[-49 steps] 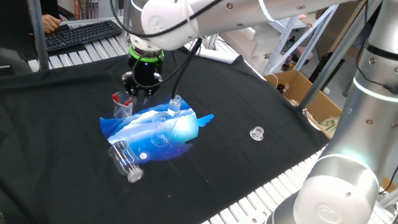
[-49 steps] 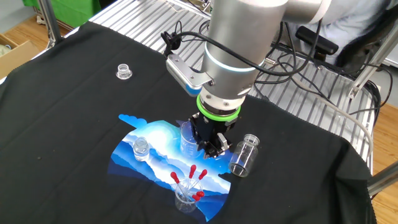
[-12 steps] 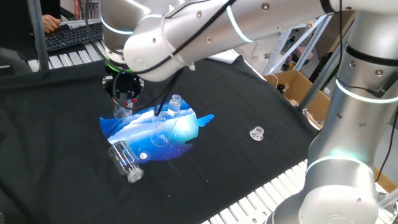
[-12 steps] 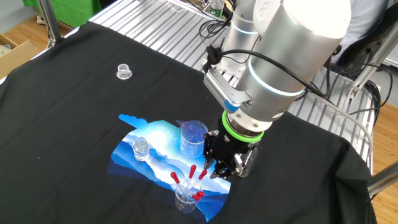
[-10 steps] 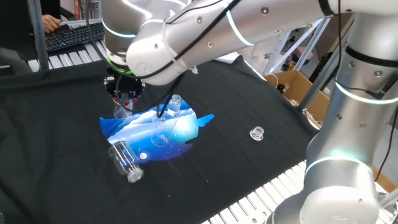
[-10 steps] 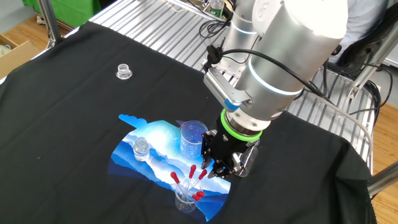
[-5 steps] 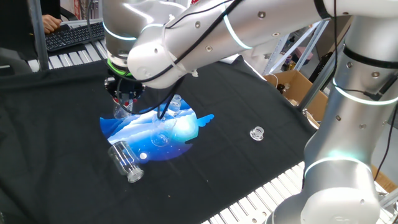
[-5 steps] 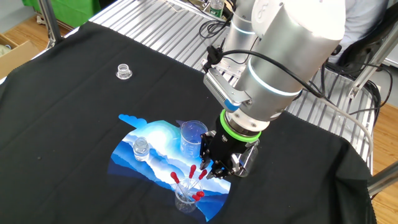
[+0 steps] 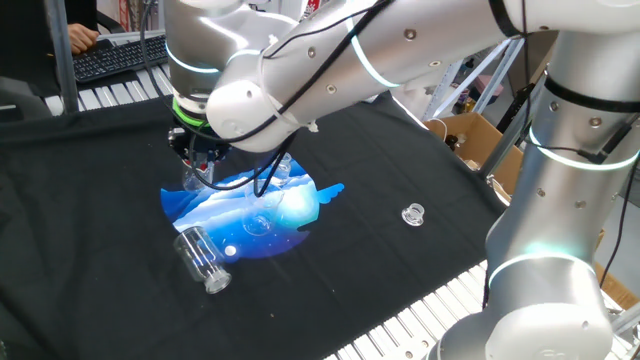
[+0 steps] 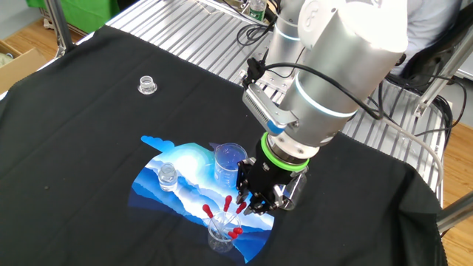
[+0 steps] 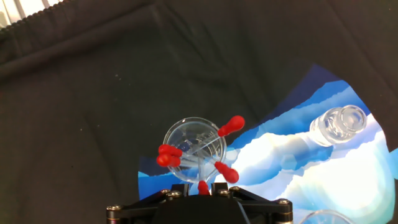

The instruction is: Transfer liquid using a dropper

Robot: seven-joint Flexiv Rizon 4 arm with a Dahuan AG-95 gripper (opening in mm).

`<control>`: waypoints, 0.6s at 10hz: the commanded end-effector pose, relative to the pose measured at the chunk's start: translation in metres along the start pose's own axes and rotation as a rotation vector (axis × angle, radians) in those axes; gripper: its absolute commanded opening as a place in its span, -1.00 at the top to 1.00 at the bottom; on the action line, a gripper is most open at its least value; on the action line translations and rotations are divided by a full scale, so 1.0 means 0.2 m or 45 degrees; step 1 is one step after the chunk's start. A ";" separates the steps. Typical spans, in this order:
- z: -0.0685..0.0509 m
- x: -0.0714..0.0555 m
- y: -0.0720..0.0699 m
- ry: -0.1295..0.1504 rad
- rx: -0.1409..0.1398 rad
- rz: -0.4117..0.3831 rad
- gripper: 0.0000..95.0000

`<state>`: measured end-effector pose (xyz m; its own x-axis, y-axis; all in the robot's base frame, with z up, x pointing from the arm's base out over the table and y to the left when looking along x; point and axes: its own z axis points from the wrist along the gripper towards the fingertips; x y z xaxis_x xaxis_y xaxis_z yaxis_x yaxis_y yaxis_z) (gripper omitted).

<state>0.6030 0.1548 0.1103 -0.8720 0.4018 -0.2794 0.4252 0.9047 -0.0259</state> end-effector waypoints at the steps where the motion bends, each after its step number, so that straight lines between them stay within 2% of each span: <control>1: 0.00 0.00 0.00 -0.001 -0.001 0.000 0.60; 6: 0.00 0.01 0.00 -0.014 -0.004 -0.001 0.60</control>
<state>0.6019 0.1540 0.1099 -0.8682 0.4009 -0.2923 0.4252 0.9048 -0.0220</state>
